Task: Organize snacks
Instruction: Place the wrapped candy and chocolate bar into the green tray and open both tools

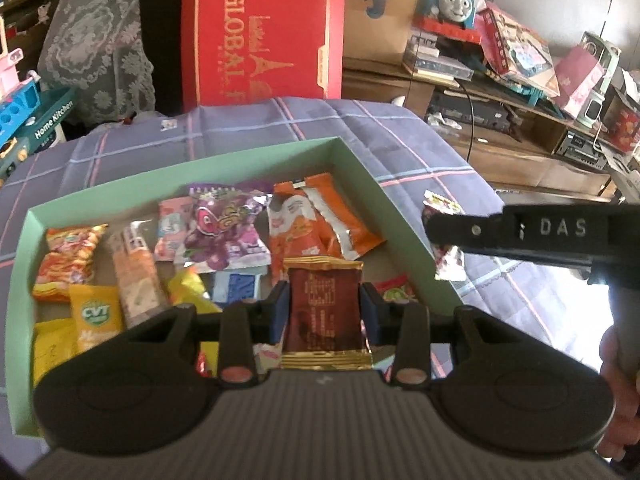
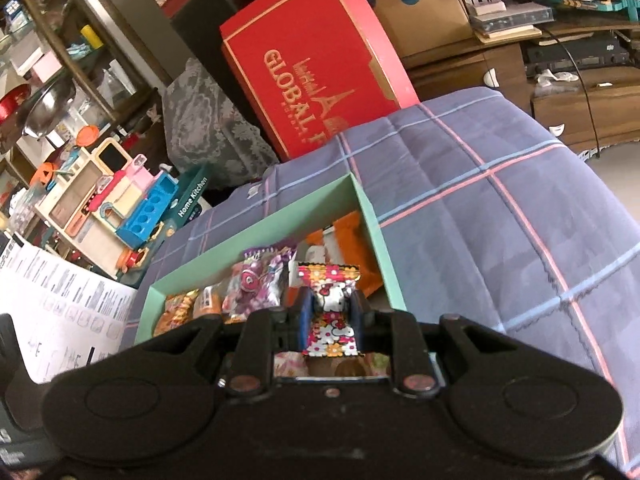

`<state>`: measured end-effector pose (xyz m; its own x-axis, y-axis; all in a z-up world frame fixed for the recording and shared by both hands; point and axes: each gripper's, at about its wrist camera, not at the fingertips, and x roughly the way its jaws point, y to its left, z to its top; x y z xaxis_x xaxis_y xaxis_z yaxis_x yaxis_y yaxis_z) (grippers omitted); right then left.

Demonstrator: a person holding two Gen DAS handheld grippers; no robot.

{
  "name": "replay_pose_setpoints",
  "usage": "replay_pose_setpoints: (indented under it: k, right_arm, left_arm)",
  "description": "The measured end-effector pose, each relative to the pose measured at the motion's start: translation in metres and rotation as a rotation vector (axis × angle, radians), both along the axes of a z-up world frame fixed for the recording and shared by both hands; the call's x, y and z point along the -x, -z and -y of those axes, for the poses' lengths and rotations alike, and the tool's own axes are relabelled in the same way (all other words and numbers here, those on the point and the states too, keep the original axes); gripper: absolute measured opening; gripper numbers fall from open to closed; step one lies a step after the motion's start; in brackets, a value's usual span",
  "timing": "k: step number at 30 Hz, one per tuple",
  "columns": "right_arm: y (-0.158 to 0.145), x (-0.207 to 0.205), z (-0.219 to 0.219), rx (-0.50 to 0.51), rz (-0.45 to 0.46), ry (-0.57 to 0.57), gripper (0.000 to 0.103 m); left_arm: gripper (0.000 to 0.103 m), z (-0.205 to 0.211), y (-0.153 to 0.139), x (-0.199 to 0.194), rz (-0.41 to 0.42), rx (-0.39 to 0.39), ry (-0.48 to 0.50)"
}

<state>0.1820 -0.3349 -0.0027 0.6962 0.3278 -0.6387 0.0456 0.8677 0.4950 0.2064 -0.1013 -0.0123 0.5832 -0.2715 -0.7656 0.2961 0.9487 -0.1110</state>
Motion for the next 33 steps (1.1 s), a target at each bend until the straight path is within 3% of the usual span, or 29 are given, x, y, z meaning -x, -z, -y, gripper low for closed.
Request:
replay_pose_setpoints:
  k: [3,4,5,6,7,8,9,14,33]
  right_arm:
    - [0.004,-0.013,-0.003,-0.002,-0.007,-0.008,0.027]
    - [0.004,-0.016,-0.003,-0.005,-0.007,-0.005,0.030]
    - [0.004,-0.016,-0.003,-0.005,-0.004,-0.004,0.041]
    - [0.004,-0.017,-0.004,-0.003,0.000,-0.001,0.059]
    - [0.003,-0.017,-0.004,0.002,0.007,0.005,0.070]
    - [0.002,-0.015,-0.006,0.009,0.011,0.016,0.090]
    - [0.001,-0.013,-0.006,0.017,0.023,0.025,0.098]
    - [0.000,-0.010,-0.009,0.021,0.013,0.030,0.103]
    - [-0.012,0.039,-0.026,0.076,-0.032,0.022,0.103]
  left_arm:
    - [0.044,0.006,0.006,-0.009,-0.005,-0.003,0.001]
    - [0.060,0.007,0.007,-0.010,-0.003,-0.012,-0.004]
    - [0.073,0.008,0.009,-0.012,-0.005,-0.026,-0.012]
    - [0.097,0.009,0.010,-0.013,-0.001,-0.040,-0.025]
    - [0.103,0.009,0.011,-0.011,0.014,-0.050,-0.038]
    - [0.103,0.008,0.011,-0.010,0.025,-0.052,-0.041]
    - [0.103,0.007,0.012,-0.009,0.020,-0.052,-0.035]
    - [0.103,0.003,0.012,-0.005,-0.005,-0.042,-0.034]
    - [0.103,-0.024,-0.009,0.053,0.001,-0.037,-0.045]
